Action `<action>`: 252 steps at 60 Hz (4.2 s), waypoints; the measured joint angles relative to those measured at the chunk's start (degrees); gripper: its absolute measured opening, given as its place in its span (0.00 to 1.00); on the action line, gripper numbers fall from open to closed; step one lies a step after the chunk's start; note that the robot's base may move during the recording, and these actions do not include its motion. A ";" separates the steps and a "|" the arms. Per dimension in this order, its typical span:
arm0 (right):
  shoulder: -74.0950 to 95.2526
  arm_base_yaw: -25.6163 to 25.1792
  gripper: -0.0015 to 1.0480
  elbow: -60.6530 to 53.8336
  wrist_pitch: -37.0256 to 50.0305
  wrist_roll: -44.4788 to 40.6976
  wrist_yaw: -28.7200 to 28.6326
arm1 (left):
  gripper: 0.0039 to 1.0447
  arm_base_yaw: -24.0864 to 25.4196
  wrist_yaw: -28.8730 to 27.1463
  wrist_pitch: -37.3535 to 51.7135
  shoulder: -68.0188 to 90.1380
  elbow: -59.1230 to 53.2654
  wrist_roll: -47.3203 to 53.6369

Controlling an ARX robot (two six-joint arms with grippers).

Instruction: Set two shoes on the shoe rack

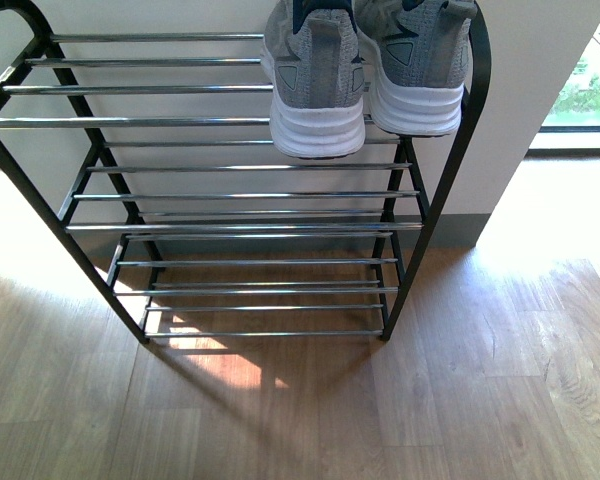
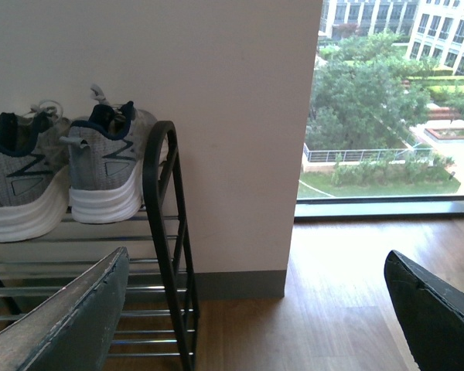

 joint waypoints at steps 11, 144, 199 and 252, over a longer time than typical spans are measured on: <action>0.00 0.00 0.91 0.00 0.00 0.00 0.00 | 0.01 0.00 0.02 -7.04 -7.61 -0.22 0.02; 0.00 -0.02 0.91 0.00 0.02 0.00 -0.13 | 0.91 0.07 0.11 -34.03 -33.88 -0.22 0.15; -0.02 -0.02 0.91 0.00 -0.04 0.00 -0.13 | 0.91 0.07 0.11 -34.03 -33.88 -0.22 0.15; -0.04 -0.02 0.91 0.00 -0.02 0.00 -0.17 | 0.91 0.07 0.11 -34.05 -33.88 -0.22 0.15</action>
